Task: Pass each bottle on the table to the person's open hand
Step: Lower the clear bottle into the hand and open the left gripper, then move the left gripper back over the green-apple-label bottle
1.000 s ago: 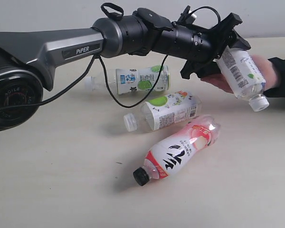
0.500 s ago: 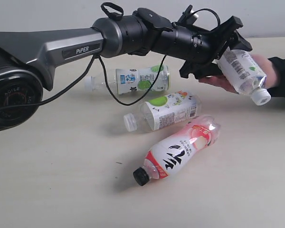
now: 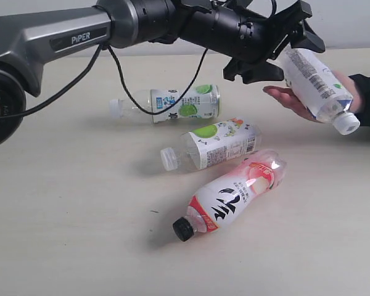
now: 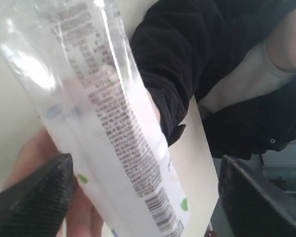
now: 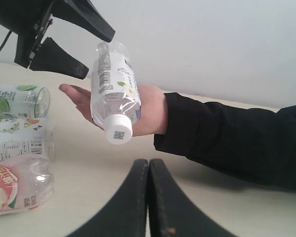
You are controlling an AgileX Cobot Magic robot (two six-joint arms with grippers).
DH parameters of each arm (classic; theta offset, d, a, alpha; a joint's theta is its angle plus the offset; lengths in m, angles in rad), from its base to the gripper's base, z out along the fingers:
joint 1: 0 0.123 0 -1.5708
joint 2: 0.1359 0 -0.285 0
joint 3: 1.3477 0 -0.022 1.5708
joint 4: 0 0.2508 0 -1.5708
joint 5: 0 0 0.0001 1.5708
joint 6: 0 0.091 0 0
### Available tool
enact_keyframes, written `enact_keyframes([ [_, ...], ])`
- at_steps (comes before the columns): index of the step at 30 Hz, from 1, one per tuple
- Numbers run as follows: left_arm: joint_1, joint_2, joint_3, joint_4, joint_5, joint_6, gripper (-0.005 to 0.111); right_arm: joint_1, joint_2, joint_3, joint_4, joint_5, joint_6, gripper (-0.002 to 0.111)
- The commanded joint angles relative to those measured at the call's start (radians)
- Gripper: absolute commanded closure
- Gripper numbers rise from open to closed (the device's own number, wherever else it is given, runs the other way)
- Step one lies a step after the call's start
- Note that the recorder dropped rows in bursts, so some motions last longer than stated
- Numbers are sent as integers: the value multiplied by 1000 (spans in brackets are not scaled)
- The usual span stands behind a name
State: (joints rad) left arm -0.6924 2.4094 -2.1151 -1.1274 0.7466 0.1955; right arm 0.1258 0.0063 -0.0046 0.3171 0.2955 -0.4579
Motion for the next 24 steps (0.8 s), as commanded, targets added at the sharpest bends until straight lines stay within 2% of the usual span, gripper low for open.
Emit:
enact_keyframes([
  [1, 33, -44, -8, 125, 92, -48, 30, -4, -6, 5, -2, -10, -1, 108],
  [8, 102, -102, -8, 290, 296, -64, 33, -4, -6, 5, -2, -10, -1, 108],
  [11, 115, -142, -8, 461, 356, -40, 38, -4, -6, 5, -2, -10, -1, 108],
  [13, 115, -165, -8, 581, 404, -40, 37, -4, -6, 5, -2, -10, -1, 108],
  [17, 94, -204, -8, 771, 475, 15, 38, -4, -6, 5, -2, -10, -1, 108],
  [24, 27, -232, 12, 1008, 475, 149, 38, -4, -6, 5, -2, -10, -1, 108],
])
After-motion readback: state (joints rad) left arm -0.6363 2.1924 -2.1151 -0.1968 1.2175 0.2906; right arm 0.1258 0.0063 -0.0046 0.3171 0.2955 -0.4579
